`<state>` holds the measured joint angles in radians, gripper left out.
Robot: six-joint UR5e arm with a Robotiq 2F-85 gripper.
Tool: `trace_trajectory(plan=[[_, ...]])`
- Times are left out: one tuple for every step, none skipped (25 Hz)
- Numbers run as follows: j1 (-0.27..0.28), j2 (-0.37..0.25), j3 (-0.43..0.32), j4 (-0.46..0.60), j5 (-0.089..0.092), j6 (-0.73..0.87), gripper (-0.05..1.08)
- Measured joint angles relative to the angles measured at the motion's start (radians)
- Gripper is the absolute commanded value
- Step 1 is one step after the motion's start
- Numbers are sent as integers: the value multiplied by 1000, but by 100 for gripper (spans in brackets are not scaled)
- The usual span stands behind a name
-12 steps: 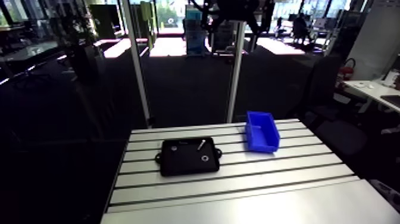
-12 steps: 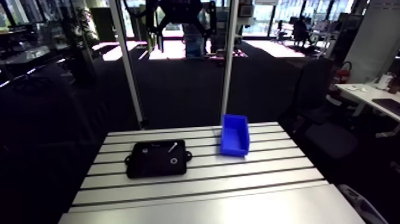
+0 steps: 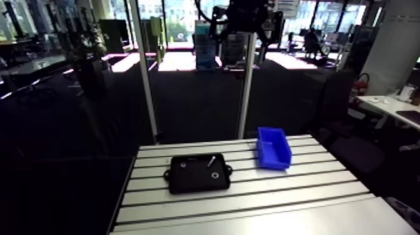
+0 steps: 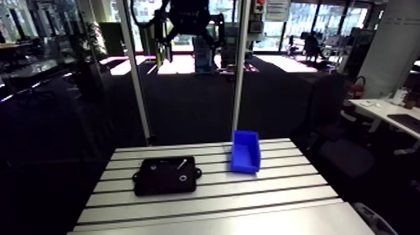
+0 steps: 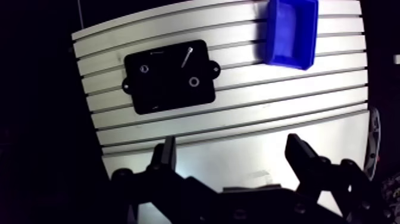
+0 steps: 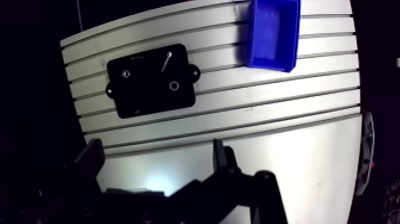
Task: Pick up the M10 bolt from the tray and put it into the blue bin.
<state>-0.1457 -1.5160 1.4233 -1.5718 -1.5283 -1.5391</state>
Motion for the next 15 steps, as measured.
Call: trace_trajectory(plan=[[0,-1,1,-1,0,1,1],[1,-1,3,-2,0,2,1],[1,0,4,-3,1,3,1],[1,0,5,-3,1,4,1],[1,1,7,-4,1,5,1],[1,3,8,-4,1,6,1],[1,5,9,-5,2,7,1],[1,7,11,-5,2,9,1],[1,9,13,-5,2,11,1],[2,12,14,-5,2,13,1],[2,15,15,-6,3,16,1],[2,17,16,-6,3,17,1],[2,20,17,-6,3,19,1],[2,24,17,-6,3,20,1],[2,28,17,-6,3,22,1]])
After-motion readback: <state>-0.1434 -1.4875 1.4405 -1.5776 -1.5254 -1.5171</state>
